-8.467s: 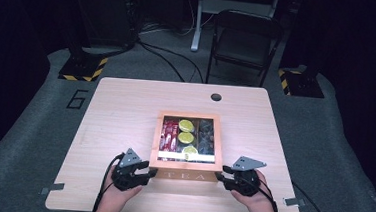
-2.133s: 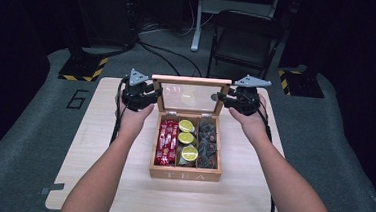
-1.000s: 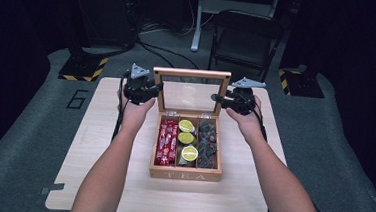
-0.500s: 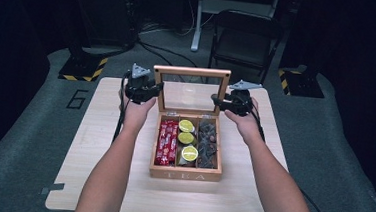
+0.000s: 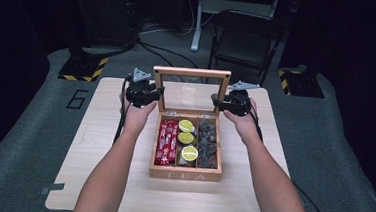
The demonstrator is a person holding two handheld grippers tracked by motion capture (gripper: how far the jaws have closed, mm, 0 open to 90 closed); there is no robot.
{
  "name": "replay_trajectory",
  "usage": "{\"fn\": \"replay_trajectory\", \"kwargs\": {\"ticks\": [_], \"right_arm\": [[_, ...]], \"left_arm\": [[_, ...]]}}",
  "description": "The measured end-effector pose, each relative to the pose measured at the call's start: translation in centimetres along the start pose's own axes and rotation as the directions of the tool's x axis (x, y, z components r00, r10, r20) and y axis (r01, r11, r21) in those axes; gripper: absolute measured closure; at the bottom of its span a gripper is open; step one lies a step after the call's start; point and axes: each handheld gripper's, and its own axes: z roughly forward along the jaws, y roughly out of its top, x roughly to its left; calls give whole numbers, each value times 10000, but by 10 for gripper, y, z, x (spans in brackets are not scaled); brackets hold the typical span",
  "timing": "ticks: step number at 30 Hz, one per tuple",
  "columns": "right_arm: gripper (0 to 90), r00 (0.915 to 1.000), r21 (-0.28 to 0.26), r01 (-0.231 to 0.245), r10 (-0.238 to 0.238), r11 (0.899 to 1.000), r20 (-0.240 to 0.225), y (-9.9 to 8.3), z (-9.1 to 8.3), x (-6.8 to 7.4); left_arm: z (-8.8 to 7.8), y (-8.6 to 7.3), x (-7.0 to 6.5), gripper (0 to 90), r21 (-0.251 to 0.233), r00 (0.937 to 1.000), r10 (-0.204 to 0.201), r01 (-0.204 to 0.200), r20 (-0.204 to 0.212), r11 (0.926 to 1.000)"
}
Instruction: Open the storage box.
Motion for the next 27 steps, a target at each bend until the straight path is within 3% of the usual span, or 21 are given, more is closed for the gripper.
{"fn": "replay_trajectory", "kwargs": {"ticks": [8, 11, 15, 23, 27], "right_arm": [[573, 9999, 46, -124, 123, 9999, 102, 2, 2, -1], [576, 9997, 65, -214, 213, 9998, 74, 3, 3, -3], [577, 9997, 219, -226, 224, 9995, 98, 5, 5, -5], [584, 9992, 134, -376, 375, 9992, 98, 6, 10, -9], [584, 9991, 235, -425, 423, 9988, 101, 8, 12, -11]], "left_arm": [[-10, -5, -2, 570, -178, 9998, -59, 63, 173, 9998], [-14, -9, -5, 560, -25, 9997, -13, 14, 229, 10000], [-21, -18, -6, 544, -7, 9983, -270, 271, 507, 9996], [-31, -32, -6, 490, 321, 9962, -590, 570, 641, 9979], [-36, -39, -9, 449, 429, 9958, -442, 408, 800, 9982]]}}
